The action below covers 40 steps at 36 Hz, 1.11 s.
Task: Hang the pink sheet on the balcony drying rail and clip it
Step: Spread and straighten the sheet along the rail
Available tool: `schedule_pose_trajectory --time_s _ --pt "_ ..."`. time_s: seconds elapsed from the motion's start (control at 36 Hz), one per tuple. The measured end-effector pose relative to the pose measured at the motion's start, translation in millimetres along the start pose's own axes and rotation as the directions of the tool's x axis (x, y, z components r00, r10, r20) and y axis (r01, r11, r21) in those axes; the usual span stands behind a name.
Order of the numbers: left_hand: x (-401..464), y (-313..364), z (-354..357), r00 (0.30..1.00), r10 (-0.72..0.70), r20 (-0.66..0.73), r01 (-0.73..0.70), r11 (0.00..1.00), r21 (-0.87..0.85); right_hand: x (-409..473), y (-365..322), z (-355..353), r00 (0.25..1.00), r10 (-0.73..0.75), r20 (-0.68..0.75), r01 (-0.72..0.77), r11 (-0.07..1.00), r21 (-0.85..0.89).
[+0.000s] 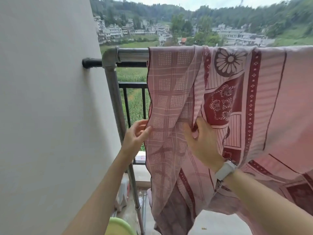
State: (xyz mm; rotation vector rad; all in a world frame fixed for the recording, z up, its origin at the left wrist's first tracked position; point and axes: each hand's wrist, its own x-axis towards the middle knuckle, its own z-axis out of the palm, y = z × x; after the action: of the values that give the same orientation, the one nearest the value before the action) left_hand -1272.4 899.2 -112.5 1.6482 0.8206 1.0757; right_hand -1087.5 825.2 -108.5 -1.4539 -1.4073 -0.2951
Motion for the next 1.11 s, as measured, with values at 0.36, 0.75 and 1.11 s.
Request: schedule_pose_trajectory --time_s 0.36,0.75,1.11 --pt "54.7 144.6 -6.7 0.714 0.486 -0.503 -0.377 0.873 0.308 104.9 -21.6 -44.3 0.879 -0.377 -0.293 0.297 0.912 -0.284" --pt "89.6 138.8 -64.0 0.793 0.300 -0.531 -0.268 0.953 0.139 153.7 -9.8 -62.5 0.909 -0.375 -0.182 0.291 0.883 -0.368" --pt "99.0 126.1 -81.8 0.746 0.345 -0.570 -0.335 0.934 0.127 143.5 13.3 -72.7 0.840 -0.422 -0.341 0.278 0.874 -0.398"
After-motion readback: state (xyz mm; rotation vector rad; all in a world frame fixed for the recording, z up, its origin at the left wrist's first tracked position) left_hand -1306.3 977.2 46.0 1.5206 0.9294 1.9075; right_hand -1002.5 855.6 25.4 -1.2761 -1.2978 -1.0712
